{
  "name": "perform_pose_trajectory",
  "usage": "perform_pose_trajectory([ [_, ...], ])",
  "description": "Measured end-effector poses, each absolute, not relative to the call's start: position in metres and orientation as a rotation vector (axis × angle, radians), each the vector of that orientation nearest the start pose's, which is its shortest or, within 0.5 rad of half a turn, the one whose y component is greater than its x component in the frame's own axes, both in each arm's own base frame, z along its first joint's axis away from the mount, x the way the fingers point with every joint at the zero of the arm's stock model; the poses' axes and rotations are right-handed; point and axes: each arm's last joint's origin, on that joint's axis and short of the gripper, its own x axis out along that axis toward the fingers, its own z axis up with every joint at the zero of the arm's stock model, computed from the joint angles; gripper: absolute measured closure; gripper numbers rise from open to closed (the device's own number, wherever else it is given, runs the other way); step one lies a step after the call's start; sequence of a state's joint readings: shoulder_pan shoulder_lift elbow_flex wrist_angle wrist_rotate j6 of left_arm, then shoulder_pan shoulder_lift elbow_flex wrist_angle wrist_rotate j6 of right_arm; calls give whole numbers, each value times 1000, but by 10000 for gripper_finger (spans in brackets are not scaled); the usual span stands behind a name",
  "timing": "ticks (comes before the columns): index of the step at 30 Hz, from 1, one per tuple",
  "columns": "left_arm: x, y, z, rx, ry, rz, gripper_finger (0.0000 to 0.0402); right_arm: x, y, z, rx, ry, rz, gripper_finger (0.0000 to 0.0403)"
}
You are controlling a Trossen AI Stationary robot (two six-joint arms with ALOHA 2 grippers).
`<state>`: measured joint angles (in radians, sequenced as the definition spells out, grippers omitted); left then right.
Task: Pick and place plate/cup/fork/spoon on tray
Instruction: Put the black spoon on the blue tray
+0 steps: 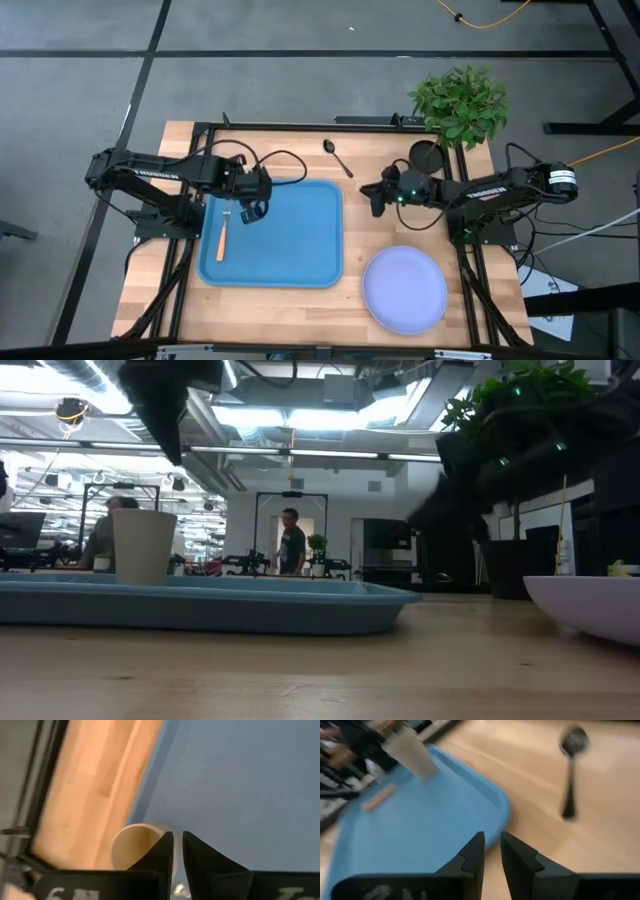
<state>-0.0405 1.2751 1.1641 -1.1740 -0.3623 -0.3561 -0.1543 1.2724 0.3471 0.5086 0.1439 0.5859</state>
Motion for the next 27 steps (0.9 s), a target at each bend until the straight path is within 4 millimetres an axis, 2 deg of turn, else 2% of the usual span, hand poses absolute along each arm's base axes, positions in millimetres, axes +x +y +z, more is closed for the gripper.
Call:
perform_pose_trajectory([
  [8,205,-4,295,96,1319,530,377,269,-40,222,275,176,-290,336],
  [12,200,-11,293,101,1354,533,382,296,-45,238,141,231,-299,336],
  [16,194,-20,287,129,1353,497,388,317,-69,228,126,443,-443,336],
  [20,186,-25,281,138,1340,477,394,326,-100,205,267,675,-482,336],
  [24,164,-22,282,87,1286,491,400,331,-134,180,382,783,-457,336],
  [27,147,-18,284,-7,1211,538,400,333,-153,173,497,806,-458,336],
])
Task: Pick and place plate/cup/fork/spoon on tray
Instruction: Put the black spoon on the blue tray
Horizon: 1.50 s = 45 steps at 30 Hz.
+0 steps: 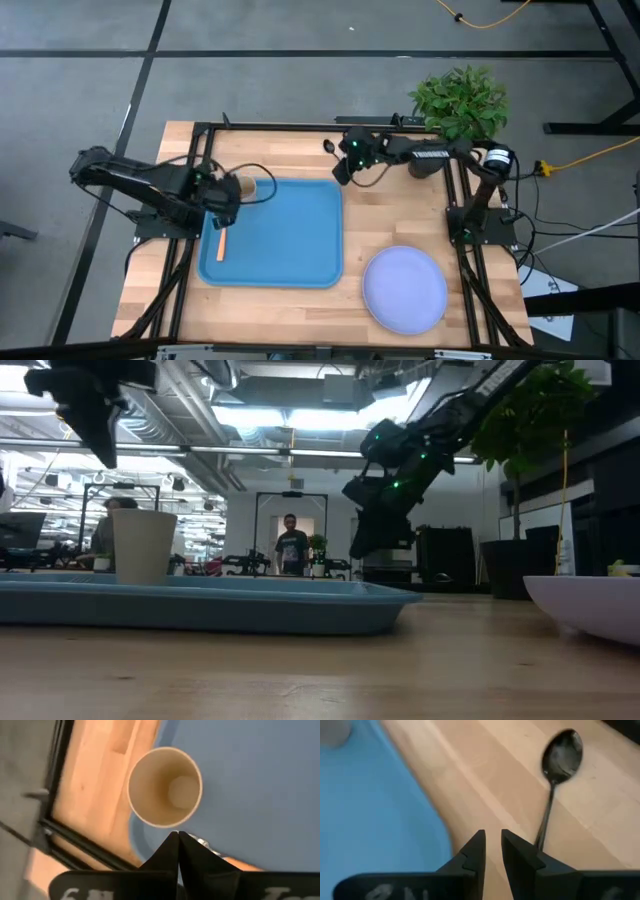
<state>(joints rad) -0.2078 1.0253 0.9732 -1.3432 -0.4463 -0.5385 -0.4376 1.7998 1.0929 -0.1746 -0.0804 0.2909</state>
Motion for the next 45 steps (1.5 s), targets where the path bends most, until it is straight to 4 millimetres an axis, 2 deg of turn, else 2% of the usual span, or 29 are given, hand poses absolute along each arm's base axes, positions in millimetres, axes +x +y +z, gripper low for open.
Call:
perform_pose_trajectory([
  [4,131,-16,288,-120,1081,557,394,339,-170,180,514,790,-520,336],
  [9,121,-16,286,-140,945,534,395,356,-182,193,444,832,-515,336],
  [15,121,-16,275,-160,883,522,398,375,-201,190,408,1013,-563,336],
  [18,122,-16,267,-156,898,529,391,379,-209,179,437,1061,-546,336],
  [26,124,-17,239,-172,921,554,385,373,-218,154,479,1165,-519,336],
  [32,125,-17,233,-174,917,552,398,372,-218,144,491,1207,-522,336],
  [38,125,-17,234,-170,914,548,394,373,-215,152,496,1181,-528,336],
  [45,125,-17,234,-171,912,547,387,374,-215,152,499,1180,-530,336],
])
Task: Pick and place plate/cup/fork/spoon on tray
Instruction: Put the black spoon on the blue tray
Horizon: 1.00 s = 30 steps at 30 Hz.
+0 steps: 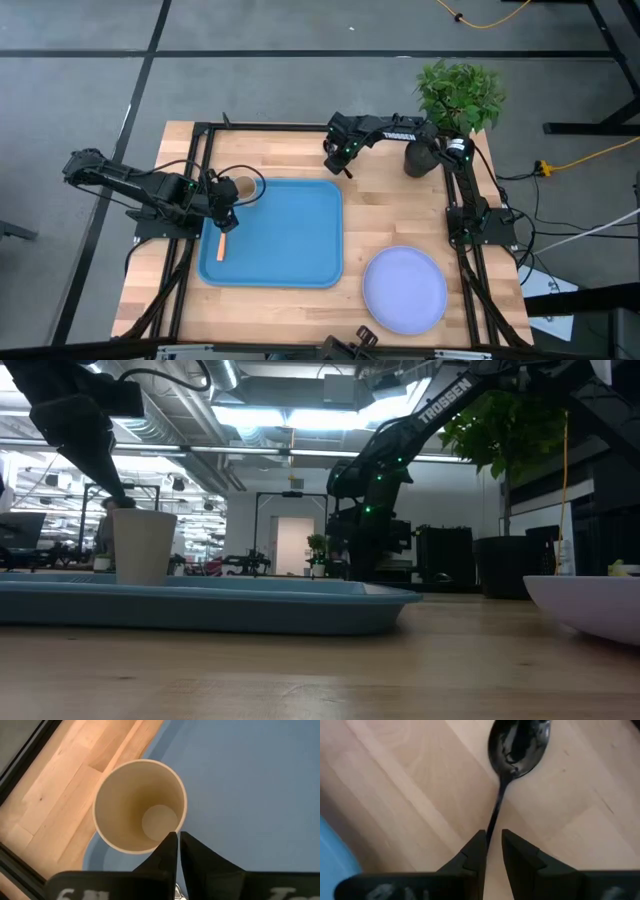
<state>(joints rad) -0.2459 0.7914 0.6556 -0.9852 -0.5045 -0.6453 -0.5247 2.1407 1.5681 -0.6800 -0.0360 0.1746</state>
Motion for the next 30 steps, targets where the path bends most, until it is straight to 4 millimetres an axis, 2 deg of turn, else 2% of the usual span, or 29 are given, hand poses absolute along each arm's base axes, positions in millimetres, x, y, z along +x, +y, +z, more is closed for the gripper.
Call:
perform_pose_trajectory([
  [8,125,-17,234,-171,913,547,400,373,-215,150,476,1194,-564,336],
  [18,125,-17,234,-171,913,547,386,381,-204,144,455,1205,-538,336],
  [30,125,-17,234,-170,913,546,398,382,-203,141,445,1216,-571,336],
])
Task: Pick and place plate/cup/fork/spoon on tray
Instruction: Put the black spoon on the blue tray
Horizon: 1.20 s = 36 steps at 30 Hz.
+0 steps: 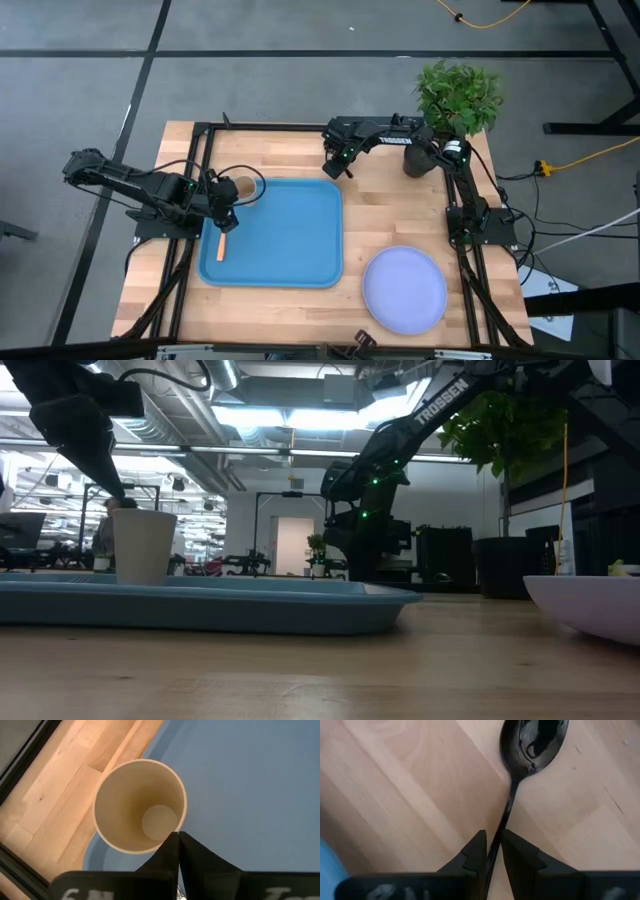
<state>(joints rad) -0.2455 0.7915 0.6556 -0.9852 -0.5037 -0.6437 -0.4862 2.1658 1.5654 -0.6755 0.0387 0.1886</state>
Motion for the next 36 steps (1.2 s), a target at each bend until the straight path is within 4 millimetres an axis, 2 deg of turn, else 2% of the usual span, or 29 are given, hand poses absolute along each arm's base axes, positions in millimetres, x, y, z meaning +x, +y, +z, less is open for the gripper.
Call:
perform_pose_trajectory([
  [8,125,-17,234,-170,913,546,385,377,-198,137,502,1265,-598,336],
  [16,125,-17,234,-171,912,546,396,375,-189,127,493,1269,-602,337],
  [23,126,-17,234,-175,906,545,396,377,-185,126,468,1272,-610,387],
  [26,126,-17,234,-177,904,545,389,377,-185,126,469,1271,-607,391],
  [32,126,-17,234,-176,903,544,382,379,-182,134,465,1248,-604,395],
  [36,126,-17,234,-176,904,545,386,383,-172,149,479,1228,-605,396],
])
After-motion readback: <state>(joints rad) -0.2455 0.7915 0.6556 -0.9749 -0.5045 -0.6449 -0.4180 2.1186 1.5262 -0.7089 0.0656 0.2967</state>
